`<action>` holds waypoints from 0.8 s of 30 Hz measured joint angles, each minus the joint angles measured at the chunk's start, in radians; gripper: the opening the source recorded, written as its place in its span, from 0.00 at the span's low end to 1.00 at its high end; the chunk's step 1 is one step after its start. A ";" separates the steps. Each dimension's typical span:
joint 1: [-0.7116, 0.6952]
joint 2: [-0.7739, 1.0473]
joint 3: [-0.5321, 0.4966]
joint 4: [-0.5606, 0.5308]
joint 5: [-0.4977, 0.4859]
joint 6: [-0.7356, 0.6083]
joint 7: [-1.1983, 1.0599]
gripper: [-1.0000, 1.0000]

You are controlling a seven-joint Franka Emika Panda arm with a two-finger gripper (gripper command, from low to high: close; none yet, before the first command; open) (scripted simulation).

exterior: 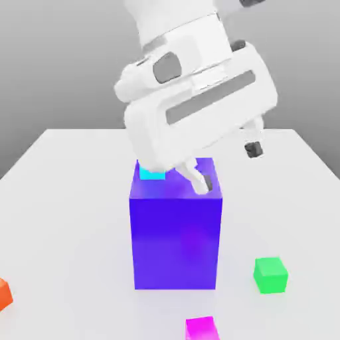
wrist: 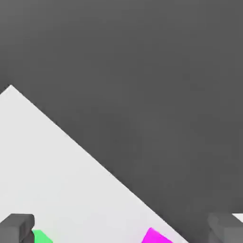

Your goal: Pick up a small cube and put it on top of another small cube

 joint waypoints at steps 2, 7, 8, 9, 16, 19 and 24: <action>0.010 0.056 0.000 0.000 0.031 0.004 -0.081 0.50; 0.018 0.182 0.010 -0.002 0.082 0.027 -0.266 0.50; 0.018 0.205 0.014 -0.003 0.087 0.034 -0.300 0.50; 0.016 0.227 0.018 -0.004 0.090 0.042 -0.333 0.50; 0.010 0.351 0.044 -0.018 0.069 0.122 -0.534 0.50; 0.011 0.389 0.049 -0.027 0.036 0.167 -0.606 0.50; 0.024 0.431 0.042 -0.044 -0.053 0.251 -0.704 0.50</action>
